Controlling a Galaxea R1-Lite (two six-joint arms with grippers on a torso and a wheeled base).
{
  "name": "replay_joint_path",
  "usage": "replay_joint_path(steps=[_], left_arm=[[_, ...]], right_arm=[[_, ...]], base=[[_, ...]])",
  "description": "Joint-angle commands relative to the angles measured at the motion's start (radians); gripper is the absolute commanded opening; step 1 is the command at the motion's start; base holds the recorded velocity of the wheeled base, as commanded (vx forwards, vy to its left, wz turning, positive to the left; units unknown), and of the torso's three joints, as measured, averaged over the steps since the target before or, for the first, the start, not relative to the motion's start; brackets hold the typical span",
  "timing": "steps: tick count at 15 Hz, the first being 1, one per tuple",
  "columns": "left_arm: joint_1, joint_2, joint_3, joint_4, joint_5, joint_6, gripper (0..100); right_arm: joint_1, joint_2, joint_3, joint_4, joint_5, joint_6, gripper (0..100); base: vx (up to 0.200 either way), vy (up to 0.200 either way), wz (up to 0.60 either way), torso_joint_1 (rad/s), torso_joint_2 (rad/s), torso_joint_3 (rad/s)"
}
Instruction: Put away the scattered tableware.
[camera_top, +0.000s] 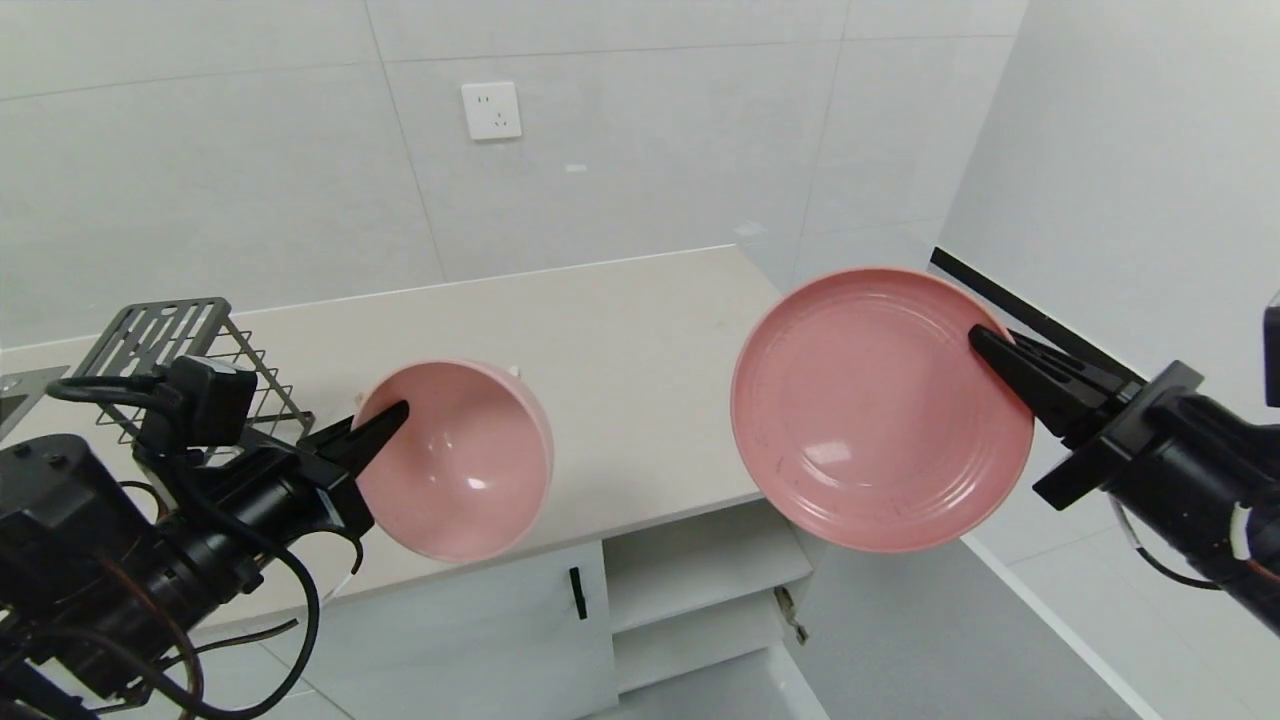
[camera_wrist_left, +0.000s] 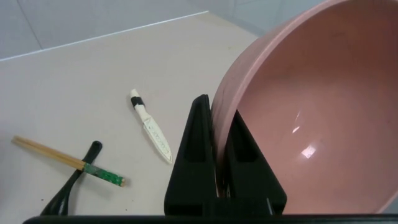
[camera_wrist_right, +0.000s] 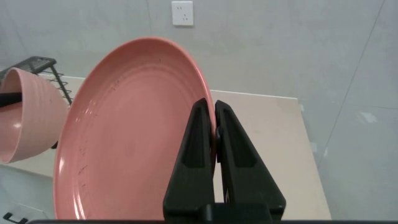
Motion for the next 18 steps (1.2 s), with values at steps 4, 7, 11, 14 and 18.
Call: replay_joint_path(steps=[4, 7, 11, 14, 18], left_arm=[[0.0, 0.0, 0.005, -0.001, 0.0, 0.004, 0], [-0.002, 0.0, 0.008, -0.001, -0.002, 0.005, 0], [-0.005, 0.0, 0.011, -0.001, -0.002, 0.005, 0], [-0.065, -0.027, 0.035, -0.001, -0.002, 0.007, 0], [-0.175, -0.041, 0.077, -0.001, -0.002, 0.051, 0]], right_arm=[[0.001, -0.001, 0.0, -0.002, 0.001, 0.0, 0], [0.001, -0.001, -0.001, -0.002, 0.001, 0.0, 0], [0.001, 0.001, 0.002, -0.002, 0.001, -0.02, 0], [0.001, 0.004, 0.008, -0.002, 0.001, -0.034, 0], [0.001, 0.028, 0.026, -0.002, 0.001, -0.036, 0]], base=[[-0.05, -0.05, 0.0, 0.004, 0.0, -0.001], [0.0, 0.0, 0.0, 0.0, 0.0, 0.0], [0.0, 0.0, 0.0, -0.059, 0.12, 0.06], [0.0, 0.0, 0.0, -0.178, 0.36, 0.172], [0.0, 0.0, 0.0, -0.198, 0.39, 0.192]])
